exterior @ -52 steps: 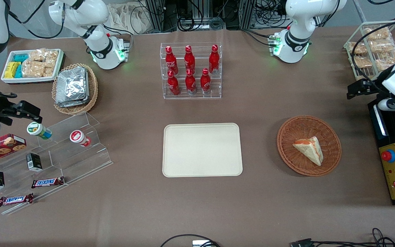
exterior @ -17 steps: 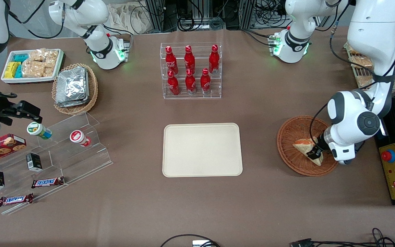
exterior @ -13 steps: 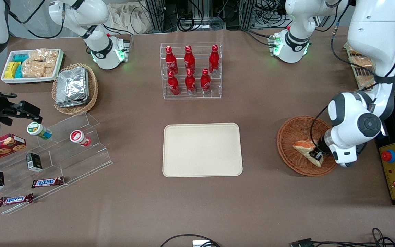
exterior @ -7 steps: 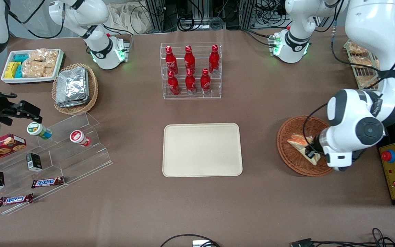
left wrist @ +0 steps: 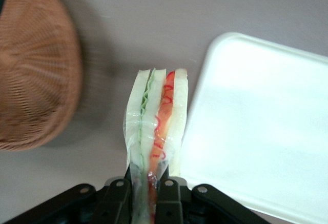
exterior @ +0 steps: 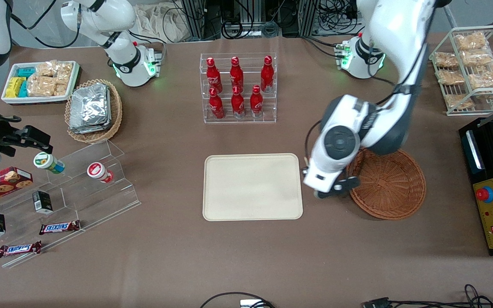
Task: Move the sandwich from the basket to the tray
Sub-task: 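Lift the sandwich and carry it over the cream tray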
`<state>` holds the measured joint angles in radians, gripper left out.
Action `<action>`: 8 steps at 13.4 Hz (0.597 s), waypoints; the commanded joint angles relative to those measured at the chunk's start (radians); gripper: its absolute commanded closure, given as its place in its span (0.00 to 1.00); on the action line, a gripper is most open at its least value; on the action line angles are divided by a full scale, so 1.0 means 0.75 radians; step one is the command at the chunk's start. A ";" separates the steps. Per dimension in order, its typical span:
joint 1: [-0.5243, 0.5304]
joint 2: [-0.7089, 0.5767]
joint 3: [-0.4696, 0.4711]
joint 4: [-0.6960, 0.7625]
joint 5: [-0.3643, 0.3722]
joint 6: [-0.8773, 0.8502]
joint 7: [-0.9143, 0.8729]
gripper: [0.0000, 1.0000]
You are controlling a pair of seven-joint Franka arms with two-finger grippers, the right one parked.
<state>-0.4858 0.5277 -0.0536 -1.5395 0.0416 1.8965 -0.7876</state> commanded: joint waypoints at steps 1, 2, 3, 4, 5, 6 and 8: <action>-0.072 0.178 0.018 0.144 0.016 0.083 0.129 1.00; -0.082 0.208 0.018 0.146 0.016 0.144 0.144 1.00; -0.093 0.243 0.018 0.157 0.016 0.209 0.142 1.00; -0.107 0.274 0.018 0.175 0.016 0.263 0.136 1.00; -0.115 0.294 0.020 0.177 0.016 0.271 0.134 0.99; -0.119 0.303 0.018 0.177 0.014 0.271 0.132 0.71; -0.119 0.295 0.020 0.177 0.022 0.267 0.126 0.00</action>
<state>-0.5610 0.7446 -0.0519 -1.4409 0.0431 2.1096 -0.6958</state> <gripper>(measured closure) 0.771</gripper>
